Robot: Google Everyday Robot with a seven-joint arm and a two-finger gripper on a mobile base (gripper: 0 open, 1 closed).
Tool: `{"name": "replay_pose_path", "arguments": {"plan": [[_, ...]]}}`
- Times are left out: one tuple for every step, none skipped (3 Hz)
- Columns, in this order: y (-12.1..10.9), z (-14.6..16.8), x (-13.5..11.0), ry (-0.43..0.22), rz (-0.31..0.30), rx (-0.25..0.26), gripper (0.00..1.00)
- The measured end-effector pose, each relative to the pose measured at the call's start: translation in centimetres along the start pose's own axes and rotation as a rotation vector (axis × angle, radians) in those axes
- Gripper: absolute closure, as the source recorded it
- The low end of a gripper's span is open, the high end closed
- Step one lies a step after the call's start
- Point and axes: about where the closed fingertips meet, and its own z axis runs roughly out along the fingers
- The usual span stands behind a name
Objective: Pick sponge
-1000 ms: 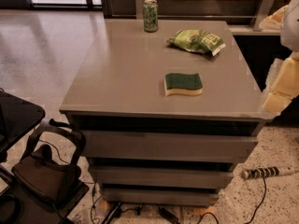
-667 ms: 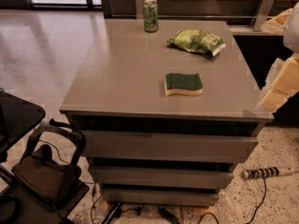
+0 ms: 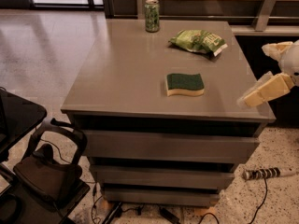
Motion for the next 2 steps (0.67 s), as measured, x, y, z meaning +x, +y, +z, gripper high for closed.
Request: {"name": "replay_pose_path", "arguments": {"plan": [[-1.7, 3.4, 0.1, -0.189, 0.1, 0.005, 0.0], [-2.4, 6.2, -0.7, -0.301, 0.143, -0.013, 0.0]]}}
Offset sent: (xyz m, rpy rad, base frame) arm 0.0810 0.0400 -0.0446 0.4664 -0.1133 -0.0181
